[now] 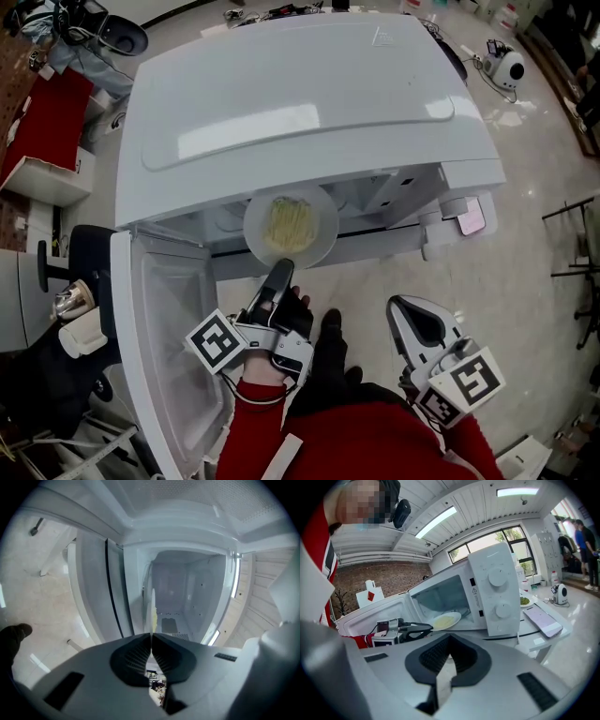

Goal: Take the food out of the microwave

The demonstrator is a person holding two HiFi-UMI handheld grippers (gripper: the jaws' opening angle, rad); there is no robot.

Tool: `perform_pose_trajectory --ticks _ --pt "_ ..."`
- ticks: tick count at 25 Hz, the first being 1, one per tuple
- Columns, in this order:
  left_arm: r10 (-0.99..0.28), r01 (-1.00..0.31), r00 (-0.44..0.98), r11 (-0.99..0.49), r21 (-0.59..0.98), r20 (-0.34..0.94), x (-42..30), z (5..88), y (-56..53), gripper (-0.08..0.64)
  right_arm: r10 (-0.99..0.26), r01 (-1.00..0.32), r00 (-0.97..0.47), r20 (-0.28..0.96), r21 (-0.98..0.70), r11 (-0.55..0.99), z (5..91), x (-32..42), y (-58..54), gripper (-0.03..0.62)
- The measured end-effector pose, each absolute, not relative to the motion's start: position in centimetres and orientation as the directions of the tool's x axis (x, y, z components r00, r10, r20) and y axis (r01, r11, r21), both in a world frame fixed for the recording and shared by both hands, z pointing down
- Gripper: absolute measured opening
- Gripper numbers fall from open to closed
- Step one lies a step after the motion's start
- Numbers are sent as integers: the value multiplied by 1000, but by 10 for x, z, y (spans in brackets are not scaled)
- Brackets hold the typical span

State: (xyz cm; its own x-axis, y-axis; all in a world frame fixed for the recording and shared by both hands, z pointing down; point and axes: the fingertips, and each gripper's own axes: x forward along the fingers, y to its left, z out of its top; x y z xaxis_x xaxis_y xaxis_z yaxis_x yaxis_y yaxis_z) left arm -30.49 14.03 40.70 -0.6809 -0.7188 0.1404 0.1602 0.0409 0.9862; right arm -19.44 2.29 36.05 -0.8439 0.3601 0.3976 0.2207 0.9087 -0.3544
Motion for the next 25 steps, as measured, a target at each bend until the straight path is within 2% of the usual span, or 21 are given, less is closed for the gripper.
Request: perform_pose_trajectory --ticks 10,25 --pt "-779 158 -614 33 987 125 -262 400 136 17 309 165 -861 405 -352 921 363 -180 16 11" --pt "-900 138 -419 69 988 122 -207 393 101 17 171 31 -910 377 -349 936 357 -134 -5 11"
